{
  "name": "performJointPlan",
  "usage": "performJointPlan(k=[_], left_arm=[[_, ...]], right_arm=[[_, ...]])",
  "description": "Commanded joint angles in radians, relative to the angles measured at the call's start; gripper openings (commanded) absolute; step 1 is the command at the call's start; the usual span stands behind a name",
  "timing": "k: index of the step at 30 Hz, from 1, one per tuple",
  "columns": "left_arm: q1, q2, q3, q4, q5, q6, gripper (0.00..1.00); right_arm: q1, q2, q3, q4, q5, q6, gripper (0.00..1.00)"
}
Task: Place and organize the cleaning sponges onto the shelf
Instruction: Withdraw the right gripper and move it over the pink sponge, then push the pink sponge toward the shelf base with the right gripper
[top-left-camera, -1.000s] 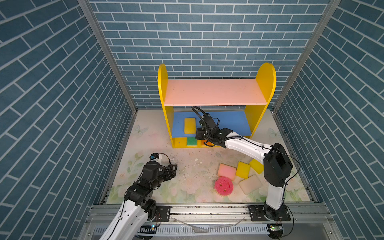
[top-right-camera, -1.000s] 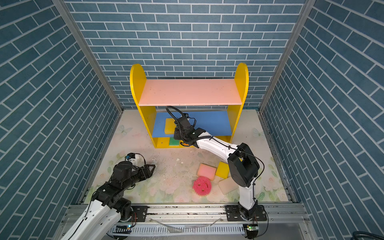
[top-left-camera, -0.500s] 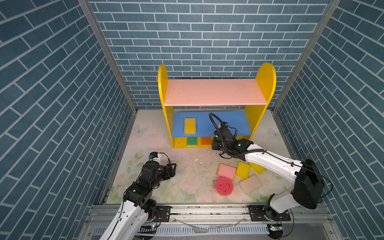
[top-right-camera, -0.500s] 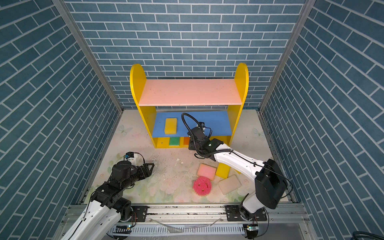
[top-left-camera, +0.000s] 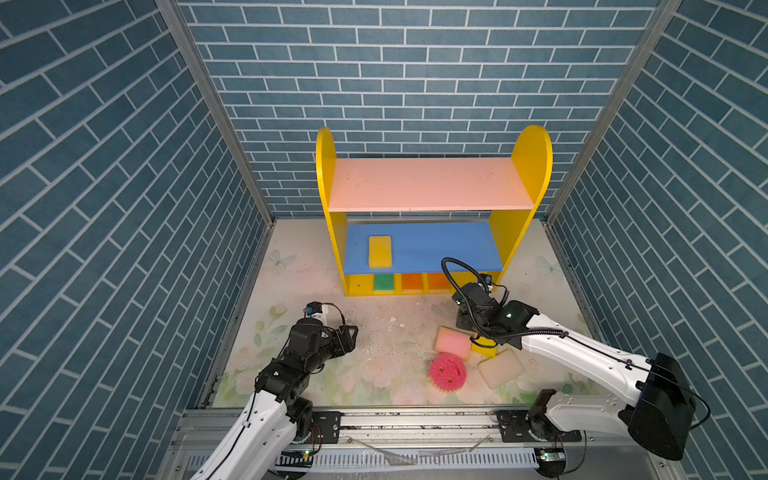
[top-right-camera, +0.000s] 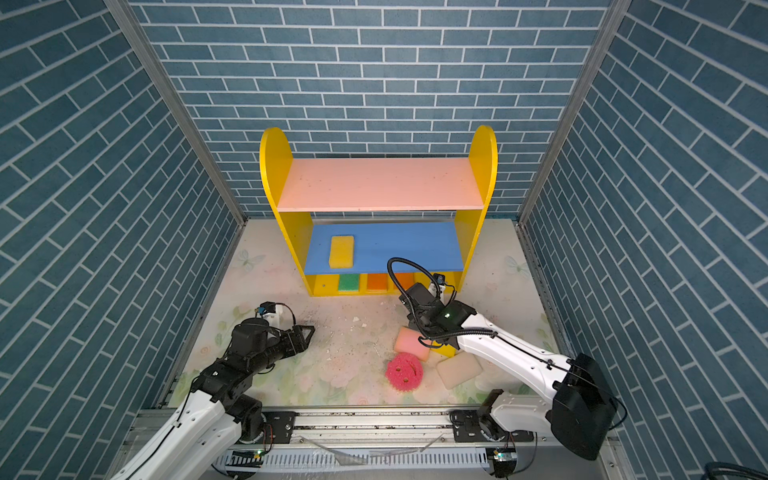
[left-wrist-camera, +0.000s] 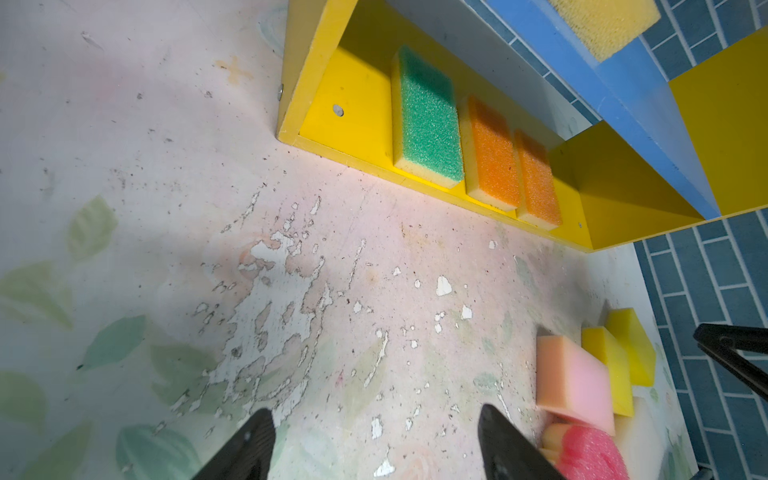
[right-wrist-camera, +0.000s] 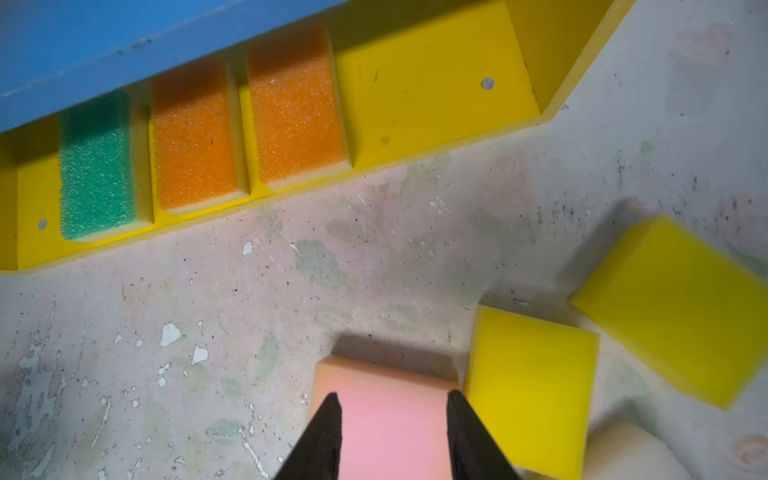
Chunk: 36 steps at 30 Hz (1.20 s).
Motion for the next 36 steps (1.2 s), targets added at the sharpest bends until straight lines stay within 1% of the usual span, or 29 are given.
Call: performJointPlan(k=[1,6,10,14,18,20,24,29,32,36], left_arm=[[0.001,0.011,-0.023,0.048,0.017,-0.007,0.78],[0.002,0.017,-0.022,0.054,0.016,-0.009,0.78],[0.002,0.026,-0.013,0.048,0.023,-0.011,0.78],[0.001,0.034,-0.009,0.041,0.029,-0.002,0.78],[0.002,0.03,-0.02,0.047,0.03,-0.017,0.78],[0.002,0.026,-0.038,0.066,0.029,-0.036,0.78],[0.0,0.035,-0.037,0.082,0.028,-0.055,0.78],[0.0,0.053,-0.011,0.063,0.022,-0.038,0.78],[0.002,0.047,-0.005,0.06,0.022,-0.038,0.78],[0.001,0.031,-0.006,0.037,0.009,-0.037,0.78]], right_arm=[[0.004,0.033,-0.032,-0.049,-0.035,0.087,0.43],[0.002,0.08,-0.08,-0.029,-0.092,0.153,0.45],[0.0,0.09,-0.147,0.058,-0.139,0.203,0.45],[-0.008,0.099,-0.197,0.101,-0.142,0.249,0.45],[-0.009,0.138,-0.203,0.175,-0.163,0.234,0.44],[0.002,0.19,-0.155,0.187,-0.153,0.206,0.41],[0.017,0.316,-0.013,0.186,-0.161,0.119,0.4],[0.053,0.467,0.151,0.246,-0.222,0.043,0.4],[0.08,0.519,0.215,0.286,-0.235,-0.006,0.4],[0.097,0.536,0.227,0.348,-0.279,-0.012,0.4]])
